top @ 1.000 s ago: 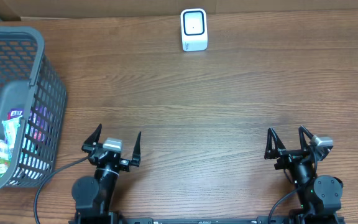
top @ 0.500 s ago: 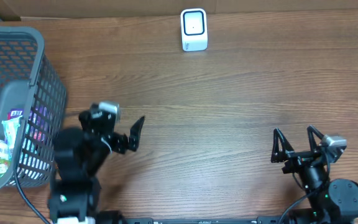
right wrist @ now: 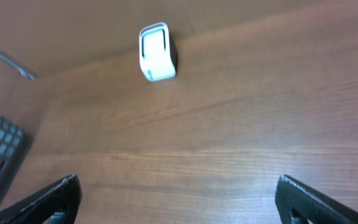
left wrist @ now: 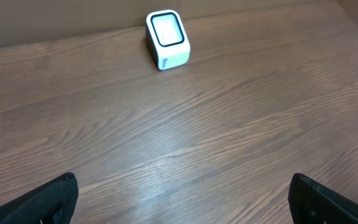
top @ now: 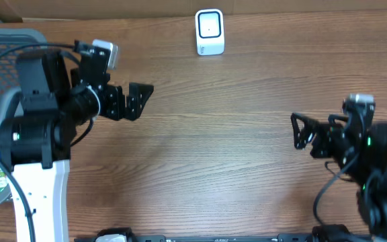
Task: Scan the item barcode
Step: 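Reach the left gripper into the grey basket toward the green-white pack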
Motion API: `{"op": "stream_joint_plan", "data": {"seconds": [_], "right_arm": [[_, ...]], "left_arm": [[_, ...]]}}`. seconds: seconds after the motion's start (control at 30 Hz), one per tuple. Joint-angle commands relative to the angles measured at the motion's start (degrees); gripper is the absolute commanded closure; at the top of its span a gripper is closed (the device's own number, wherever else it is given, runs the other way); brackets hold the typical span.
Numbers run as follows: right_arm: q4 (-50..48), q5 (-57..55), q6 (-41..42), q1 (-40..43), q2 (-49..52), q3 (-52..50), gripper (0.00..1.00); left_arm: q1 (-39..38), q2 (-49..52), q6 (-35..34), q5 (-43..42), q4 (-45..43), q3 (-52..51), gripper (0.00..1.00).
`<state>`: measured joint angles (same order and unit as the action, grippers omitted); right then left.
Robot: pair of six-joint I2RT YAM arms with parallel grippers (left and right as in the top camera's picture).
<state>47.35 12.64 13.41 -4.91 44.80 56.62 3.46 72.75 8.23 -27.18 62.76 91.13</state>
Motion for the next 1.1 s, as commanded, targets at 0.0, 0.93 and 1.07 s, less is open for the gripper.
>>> {"op": "stream_joint_plan", "data": {"seconds": [0.0,0.93,1.07], "right_arm": [[3.04,0.98,-0.37,-0.28,6.6,7.61,0.0],[2.91,6.73,-0.44,-0.28,22.53,9.99,0.0],[2.82,6.71,-0.46,-0.28,22.73,9.99,0.0]], "left_arm": [[-0.11,2.89,-1.16,-3.85,-0.81,1.2,0.0],[36.02,17.09,-28.98,27.82,4.61,20.5,0.0],[36.68,21.53,-28.96,29.62,8.04,20.5,0.0]]}}
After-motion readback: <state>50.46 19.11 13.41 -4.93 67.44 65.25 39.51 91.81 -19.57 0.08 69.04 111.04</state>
